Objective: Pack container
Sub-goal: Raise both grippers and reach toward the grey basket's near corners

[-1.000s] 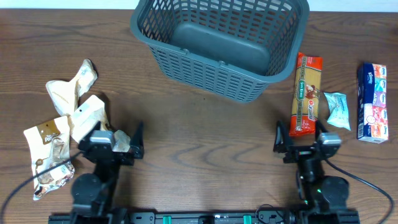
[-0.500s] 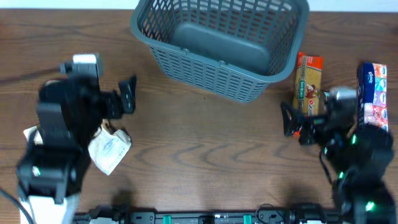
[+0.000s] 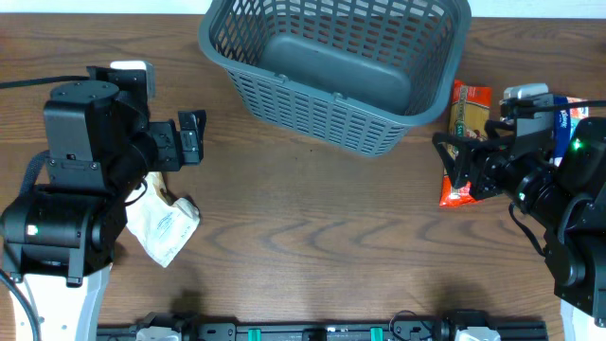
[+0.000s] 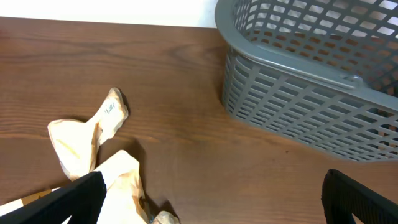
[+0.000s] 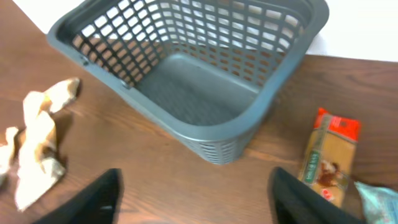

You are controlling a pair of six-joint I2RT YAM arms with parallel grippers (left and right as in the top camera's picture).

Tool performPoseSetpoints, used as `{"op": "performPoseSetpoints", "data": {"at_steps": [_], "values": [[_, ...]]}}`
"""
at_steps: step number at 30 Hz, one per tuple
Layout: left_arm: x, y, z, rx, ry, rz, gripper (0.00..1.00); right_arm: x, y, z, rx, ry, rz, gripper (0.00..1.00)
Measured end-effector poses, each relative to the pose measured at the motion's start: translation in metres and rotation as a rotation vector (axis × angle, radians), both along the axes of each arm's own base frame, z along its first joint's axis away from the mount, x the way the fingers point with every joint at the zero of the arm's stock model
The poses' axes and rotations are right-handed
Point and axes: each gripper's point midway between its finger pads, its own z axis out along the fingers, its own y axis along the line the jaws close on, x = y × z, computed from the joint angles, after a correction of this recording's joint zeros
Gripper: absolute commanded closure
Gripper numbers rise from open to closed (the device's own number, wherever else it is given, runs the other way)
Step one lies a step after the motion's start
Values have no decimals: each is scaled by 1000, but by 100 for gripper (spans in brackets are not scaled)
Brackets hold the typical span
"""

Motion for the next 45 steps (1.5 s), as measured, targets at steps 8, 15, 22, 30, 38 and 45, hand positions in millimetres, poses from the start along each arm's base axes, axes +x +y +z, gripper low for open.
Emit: {"op": "performPoseSetpoints", "data": {"at_steps": [8,15,22,30,38,45], "values": [[-1,0,-1,0,5,0,0,3,4,1,6,-5,27,96],[12,-1,-13,-23,44,24,29,18,6,-16,13,60,39,99],[49,-6,-19,-52,96,57,46,36,9,-57,24,226,48,98],[93,-15,27,-86,28,65,59,46,36,-94,-1,357,126,99],[112,-45,23,-91,48,9,71,50,55,-123,-51,450,170,99],[112,-63,16,-50,61,-65,79,52,55,-130,-63,468,166,98]]}}
